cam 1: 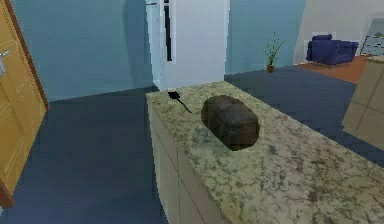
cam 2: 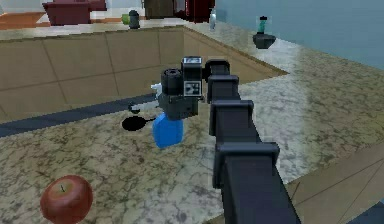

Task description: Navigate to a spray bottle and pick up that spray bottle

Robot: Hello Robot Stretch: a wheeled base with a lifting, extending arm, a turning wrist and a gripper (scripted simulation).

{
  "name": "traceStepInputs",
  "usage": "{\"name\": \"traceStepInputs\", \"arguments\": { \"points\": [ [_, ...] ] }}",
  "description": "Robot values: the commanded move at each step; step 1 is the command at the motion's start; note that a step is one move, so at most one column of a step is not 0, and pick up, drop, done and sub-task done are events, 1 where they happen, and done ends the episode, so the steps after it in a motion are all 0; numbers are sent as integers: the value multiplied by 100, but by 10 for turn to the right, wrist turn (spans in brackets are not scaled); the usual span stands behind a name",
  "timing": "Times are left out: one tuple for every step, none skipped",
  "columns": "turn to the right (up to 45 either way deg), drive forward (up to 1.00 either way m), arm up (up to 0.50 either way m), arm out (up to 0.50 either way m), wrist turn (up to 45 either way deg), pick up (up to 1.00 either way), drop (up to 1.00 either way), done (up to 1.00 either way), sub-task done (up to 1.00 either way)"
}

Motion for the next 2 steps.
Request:
{"name": "traceStepInputs", "arguments": {
  "points": [
    [0, 0, 0, 0, 0, 100, 0, 0, 0],
    [0, 0, 0, 0, 0, 0, 0, 100, 0]
  ]
}}
